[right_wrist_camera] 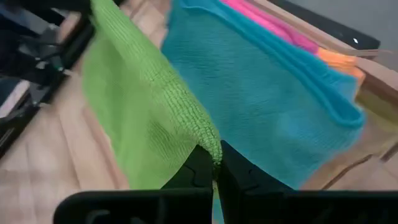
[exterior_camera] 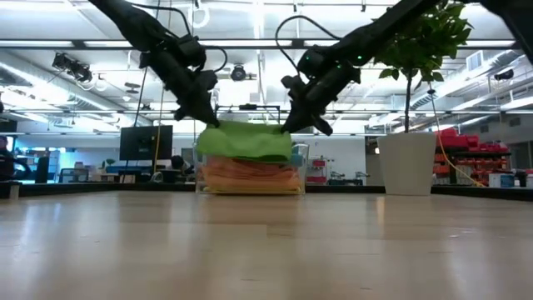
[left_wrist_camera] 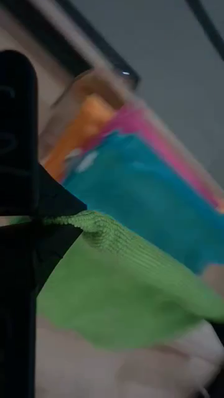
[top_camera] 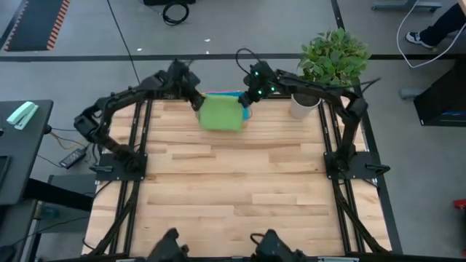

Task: Fold microfiber towels
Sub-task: Put the green microfiber towel into the transparent bin

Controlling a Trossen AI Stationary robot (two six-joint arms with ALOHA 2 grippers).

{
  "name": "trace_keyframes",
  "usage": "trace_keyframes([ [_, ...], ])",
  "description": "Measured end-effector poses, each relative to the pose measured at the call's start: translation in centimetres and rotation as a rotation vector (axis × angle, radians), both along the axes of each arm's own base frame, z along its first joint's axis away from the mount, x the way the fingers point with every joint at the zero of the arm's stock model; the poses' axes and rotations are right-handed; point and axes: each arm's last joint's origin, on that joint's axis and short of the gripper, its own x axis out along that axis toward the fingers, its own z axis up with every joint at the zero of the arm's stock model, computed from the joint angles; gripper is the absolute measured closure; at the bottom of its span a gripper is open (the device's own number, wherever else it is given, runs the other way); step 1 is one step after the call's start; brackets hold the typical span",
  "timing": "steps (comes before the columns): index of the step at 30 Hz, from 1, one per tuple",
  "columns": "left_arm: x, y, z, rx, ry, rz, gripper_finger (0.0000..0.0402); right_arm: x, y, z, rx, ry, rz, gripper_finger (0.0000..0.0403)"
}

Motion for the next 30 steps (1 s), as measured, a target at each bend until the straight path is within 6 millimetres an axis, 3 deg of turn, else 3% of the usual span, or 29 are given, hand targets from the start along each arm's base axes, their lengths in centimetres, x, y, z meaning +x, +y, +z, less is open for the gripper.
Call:
trace_keyframes([
  [5, -0.6, 3.4, 1.7, 0.046, -0.017, -0.02, 0.0391, 0.5, -2.5, 0.8, -0.006, -0.018, -0.051, 0.0396],
  [8, -0.3, 4.4, 1.1, -0.008, 0.019, -0.063, 0.0391, 0.2, -3.5, 0.9, 0.015, -0.012, -0.087, 0.0396],
  [16, 1.4, 4.8, -1.5, -0.091, 0.036, -0.164, 0.039, -0.6, -3.9, 0.6, 0.037, 0.045, -0.135, 0.0396],
  [24, 1.5, 5.9, -2.2, -0.016, 0.041, -0.161, 0.0385, -0.6, -4.1, 0.4, -0.049, 0.086, -0.136, 0.0394],
  [30, 1.2, 6.1, -2.2, -0.015, 0.05, -0.157, 0.0391, -0.7, -4.3, 0.6, -0.069, 0.08, -0.135, 0.0326],
])
